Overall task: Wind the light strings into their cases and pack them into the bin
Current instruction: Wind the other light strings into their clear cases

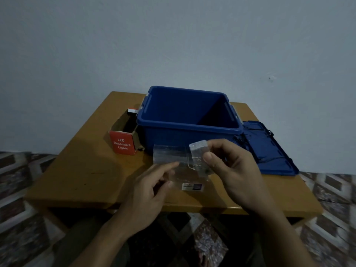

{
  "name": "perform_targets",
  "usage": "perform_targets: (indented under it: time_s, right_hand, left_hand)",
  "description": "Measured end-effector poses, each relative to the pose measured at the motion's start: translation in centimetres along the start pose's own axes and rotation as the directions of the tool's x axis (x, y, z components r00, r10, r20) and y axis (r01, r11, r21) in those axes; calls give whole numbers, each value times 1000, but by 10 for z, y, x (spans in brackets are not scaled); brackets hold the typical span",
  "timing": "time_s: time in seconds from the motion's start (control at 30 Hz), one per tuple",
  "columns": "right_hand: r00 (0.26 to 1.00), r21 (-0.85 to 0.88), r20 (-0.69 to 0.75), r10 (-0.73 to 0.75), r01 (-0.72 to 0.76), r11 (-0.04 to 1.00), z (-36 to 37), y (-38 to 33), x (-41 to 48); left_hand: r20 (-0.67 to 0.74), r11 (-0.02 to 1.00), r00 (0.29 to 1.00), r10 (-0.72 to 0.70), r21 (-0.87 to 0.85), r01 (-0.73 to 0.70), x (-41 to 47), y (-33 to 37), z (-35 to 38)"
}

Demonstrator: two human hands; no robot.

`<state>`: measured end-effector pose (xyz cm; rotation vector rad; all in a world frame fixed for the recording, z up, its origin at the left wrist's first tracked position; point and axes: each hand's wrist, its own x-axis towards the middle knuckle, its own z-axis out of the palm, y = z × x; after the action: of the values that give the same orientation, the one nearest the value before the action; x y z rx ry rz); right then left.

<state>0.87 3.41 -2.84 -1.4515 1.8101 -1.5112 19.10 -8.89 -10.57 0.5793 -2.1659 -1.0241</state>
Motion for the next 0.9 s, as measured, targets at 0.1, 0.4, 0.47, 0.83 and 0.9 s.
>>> perform_targets:
  time_s: [0.1,0.4,0.47,0.83,0.9]
  right_hand:
    - [1000,-53,-5,-11,10,999,6,7,0]
    - [985,-442,57,-163,171,881,17,13,-7]
    - [978,-517,109,-180,211,830,18,10,-6]
    - [940,-735,339,-38,290,613,31,-15,4]
    - [936,-756,351,-13,291,586,33,-17,4]
  left_hand:
    - [-8,1000,1000,9,-6,-10,0,-1,1]
    - [-34,996,997,71,-51,-72,-3,3,2]
    - [-49,995,996,78,-62,-81,-4,4,3]
    - [-88,993,990,115,50,-110,-8,4,0]
    - [-82,992,991,110,69,-104,-8,5,0]
